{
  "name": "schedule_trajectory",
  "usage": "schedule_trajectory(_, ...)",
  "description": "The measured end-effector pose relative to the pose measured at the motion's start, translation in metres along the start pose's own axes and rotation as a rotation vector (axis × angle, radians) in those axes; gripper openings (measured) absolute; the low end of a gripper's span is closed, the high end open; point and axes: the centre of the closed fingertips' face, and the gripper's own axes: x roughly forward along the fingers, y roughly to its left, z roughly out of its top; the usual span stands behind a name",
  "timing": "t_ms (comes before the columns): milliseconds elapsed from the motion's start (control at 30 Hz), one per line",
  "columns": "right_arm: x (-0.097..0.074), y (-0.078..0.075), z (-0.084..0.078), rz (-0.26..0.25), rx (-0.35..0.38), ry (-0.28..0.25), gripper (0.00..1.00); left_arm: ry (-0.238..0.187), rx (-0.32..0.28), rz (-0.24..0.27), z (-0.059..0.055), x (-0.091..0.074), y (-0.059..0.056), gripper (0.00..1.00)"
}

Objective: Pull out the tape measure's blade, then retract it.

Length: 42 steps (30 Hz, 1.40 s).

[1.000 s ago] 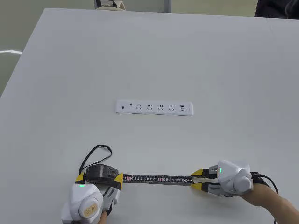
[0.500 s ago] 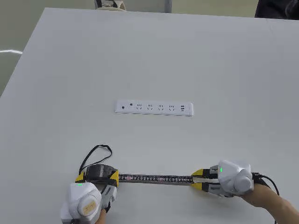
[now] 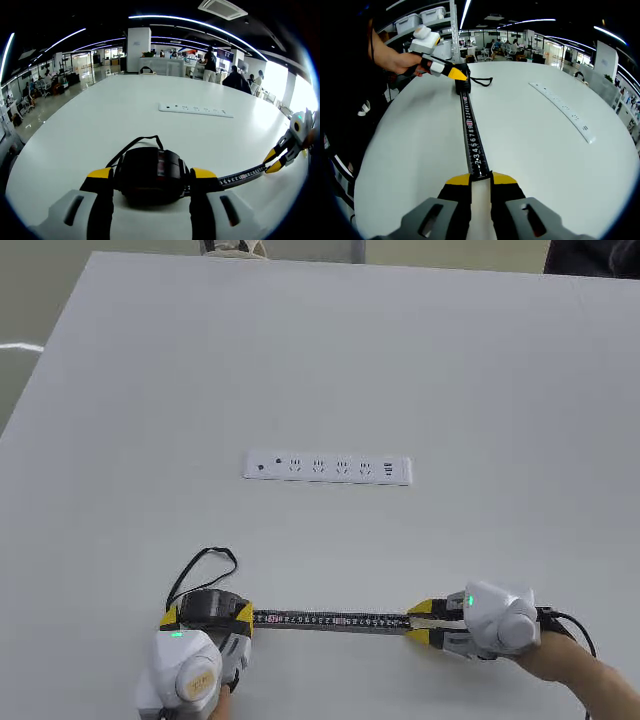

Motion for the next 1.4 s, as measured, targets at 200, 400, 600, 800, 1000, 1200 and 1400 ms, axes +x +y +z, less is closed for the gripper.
schedule_trajectory(200, 0.000, 0.001, 0.005, 0.005, 0.000, -0.015, 0.11, 0.013, -0.006, -0.005, -0.002, 0.001, 0.001, 0.56)
schedule_trajectory(400, 0.006, 0.003, 0.010, 0.010, 0.000, -0.021, 0.11, 0.011, -0.015, -0.008, -0.002, 0.000, 0.002, 0.56)
schedule_trajectory(600, 0.009, 0.003, 0.014, 0.011, -0.001, -0.027, 0.11, 0.012, -0.018, -0.013, -0.001, -0.001, 0.000, 0.56)
schedule_trajectory(800, 0.013, 0.005, 0.021, 0.010, -0.001, -0.030, 0.11, 0.012, -0.026, -0.016, -0.002, 0.001, 0.001, 0.56)
schedule_trajectory(1000, 0.019, 0.007, 0.030, 0.013, -0.002, -0.040, 0.11, 0.015, -0.026, -0.022, -0.003, 0.002, 0.002, 0.56)
schedule_trajectory(1200, 0.028, 0.009, 0.039, 0.018, -0.005, -0.049, 0.11, 0.018, -0.038, -0.027, -0.003, 0.001, 0.002, 0.56)
schedule_trajectory(1400, 0.038, 0.012, 0.048, 0.024, -0.005, -0.057, 0.11, 0.019, -0.048, -0.031, -0.004, 0.001, 0.003, 0.56)
